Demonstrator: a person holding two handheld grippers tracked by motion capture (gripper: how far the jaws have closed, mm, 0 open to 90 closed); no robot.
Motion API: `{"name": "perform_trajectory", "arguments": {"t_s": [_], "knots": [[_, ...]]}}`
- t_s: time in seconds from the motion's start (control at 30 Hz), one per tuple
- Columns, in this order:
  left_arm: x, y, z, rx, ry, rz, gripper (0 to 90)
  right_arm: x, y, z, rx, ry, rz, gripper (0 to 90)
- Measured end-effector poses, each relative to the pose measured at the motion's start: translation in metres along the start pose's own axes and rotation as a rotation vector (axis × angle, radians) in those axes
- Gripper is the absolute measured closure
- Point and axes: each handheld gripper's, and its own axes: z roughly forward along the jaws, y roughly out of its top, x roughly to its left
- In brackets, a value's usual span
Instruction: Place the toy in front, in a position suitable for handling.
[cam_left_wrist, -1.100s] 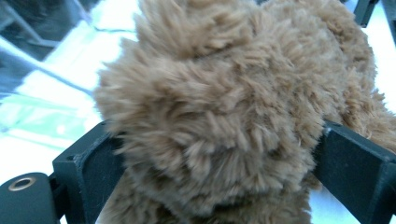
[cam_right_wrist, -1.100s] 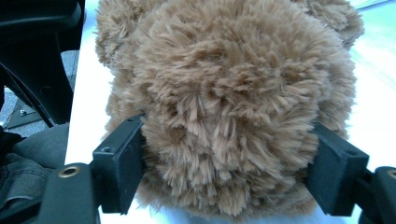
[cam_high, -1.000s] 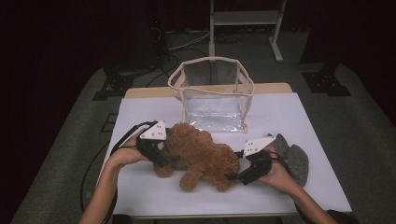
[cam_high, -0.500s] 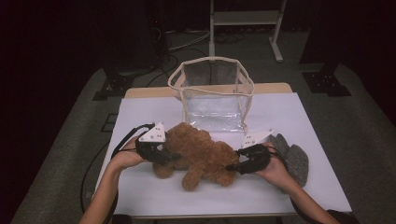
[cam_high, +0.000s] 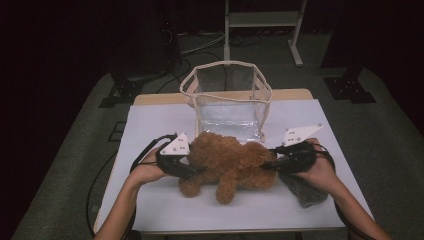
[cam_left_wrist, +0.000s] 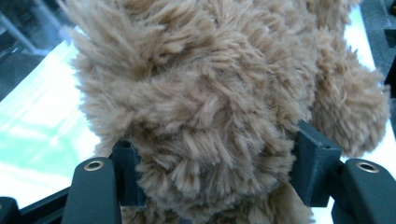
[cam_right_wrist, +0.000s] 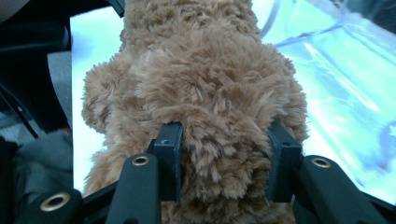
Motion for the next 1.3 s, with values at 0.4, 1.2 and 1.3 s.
{"name": "perform_trajectory", "arguments": {"t_s": [0.4, 1.2, 1.3], "knots": [[-0.011, 0.01, 0.035, 0.07, -0.052, 0.068, 31.1, -0.015, -0.064, -0.012, 0.016, 0.022, 0.095, 46.5], [0.004, 0.018, 0.034, -0.005, -0.076, 0.055, 11.6, -0.018, -0.028, 0.006, -0.014, 0.086, 0.055, 29.5], [0.003, 0.018, 0.034, 0.0, -0.088, 0.049, 21.0, -0.017, -0.021, 0.017, 0.005, 0.099, 0.036, 30.0]]}}
